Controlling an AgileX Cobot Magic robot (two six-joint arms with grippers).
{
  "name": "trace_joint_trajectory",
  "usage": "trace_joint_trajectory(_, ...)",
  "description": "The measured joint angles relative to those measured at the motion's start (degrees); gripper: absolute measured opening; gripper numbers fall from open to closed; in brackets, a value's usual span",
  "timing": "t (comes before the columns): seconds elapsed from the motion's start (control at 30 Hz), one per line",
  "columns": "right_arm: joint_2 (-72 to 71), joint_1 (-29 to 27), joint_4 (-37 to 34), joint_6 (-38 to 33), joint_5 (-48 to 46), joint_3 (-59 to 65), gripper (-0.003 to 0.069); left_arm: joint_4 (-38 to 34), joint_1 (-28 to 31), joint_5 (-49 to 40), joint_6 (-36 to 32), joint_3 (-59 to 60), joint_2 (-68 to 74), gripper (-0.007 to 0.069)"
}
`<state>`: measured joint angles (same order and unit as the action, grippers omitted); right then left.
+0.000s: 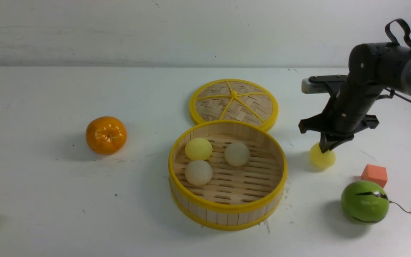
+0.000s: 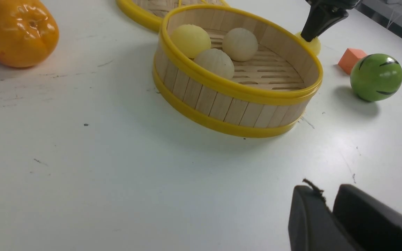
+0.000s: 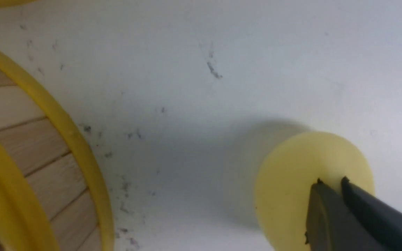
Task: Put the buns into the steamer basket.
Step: Use the right arm to put the steamed stuffed bun into the steamer
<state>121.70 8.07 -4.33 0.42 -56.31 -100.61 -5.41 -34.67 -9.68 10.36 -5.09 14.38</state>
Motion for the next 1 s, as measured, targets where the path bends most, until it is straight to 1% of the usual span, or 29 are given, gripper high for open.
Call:
trace_joint_trajectory(0.07,-1.8,0.3,-0.4,-0.4,-0.4,0.1,0.0,0.0,0.0,0.0,0.0,0.0,0.0,0.0102)
trace_joint_trajectory(0.13,-5.7,1.5,-2.8,-1.6,-1.4,0.1,0.0,0.0,0.0,0.0,0.0,0.0,0.0,0.0102)
trace_joint_trajectory(0.2,-9.3,4.2,-5.7,-2.9,-3.7,0.5,0.0,0.0,0.0,0.0,0.0,0.0,0.0,0.0102)
trace_joint_trajectory(0.27,-11.6,6.9,-7.1,-3.2,-4.1,1.7,0.0,0.0,0.0,0.0,0.0,0.0,0.0,0.0102)
trace_joint_trajectory(0.3,-12.8,9.1,-7.6,-3.4,-3.8,3.1,0.0,0.0,0.0,0.0,0.0,0.0,0.0,0.0103)
trace_joint_trajectory(0.33,-13.6,11.8,-7.9,-3.5,-3.1,4.9,0.0001,0.0,0.0,0.0,0.0,0.0,0.0,0.0104)
trace_joint_trajectory(0.37,-13.8,12.7,-8.0,-3.6,-2.8,5.6,0.0001,0.0,0.0,0.0,0.0,0.0,0.0,0.0104)
trace_joint_trajectory(0.43,-14.1,17.1,-8.5,-3.6,-0.1,8.7,0.0003,0.0,0.0,0.0,0.0,0.0,0.0,0.0106)
trace_joint_trajectory(0.5,-13.2,19.9,-8.5,-3.6,3.0,10.6,0.0006,0.0,0.0,0.0,0.0,0.0,0.0,0.0106)
trace_joint_trajectory(0.57,-11.6,21.8,-8.4,-3.5,6.3,11.0,0.0013,0.0,0.0,0.0,0.0,0.0,0.0,0.0106)
trace_joint_trajectory(0.7,-8.8,22.8,-7.6,-1.9,10.6,11.0,0.0043,0.0,0.0,-0.1,0.0,0.0,0.0,0.0106)
trace_joint_trajectory(0.77,-7.6,22.8,-6.9,-0.4,10.9,11.1,0.0077,0.0,0.0,-0.1,0.0,0.0,0.0,0.0106)
trace_joint_trajectory(0.83,-7.3,22.8,-6.5,1.1,10.5,11.1,0.013,0.1,0.0,-0.1,0.0,0.0,0.0,0.0106)
trace_joint_trajectory(0.87,-7.3,22.8,-6.5,1.2,10.5,11.1,0.0136,0.1,0.0,-0.1,0.0,0.0,0.0,0.0106)
trace_joint_trajectory(0.9,-7.3,22.8,-6.5,1.8,10.2,11.1,0.0199,0.1,0.0,-0.1,0.0,0.0,0.0,0.0106)
trace_joint_trajectory(0.93,-7.3,22.8,-6.5,1.8,10.1,11.1,0.0199,0.1,0.0,-0.1,0.0,0.0,0.0,0.0106)
trace_joint_trajectory(0.97,-7.4,22.8,-6.5,2.0,9.5,11.2,0.026,0.1,0.0,-0.1,0.0,0.0,0.0,0.0106)
trace_joint_trajectory(1.0,-7.6,22.8,-6.5,2.0,8.8,11.2,0.0297,0.1,0.0,-0.1,0.0,0.0,0.0,0.0106)
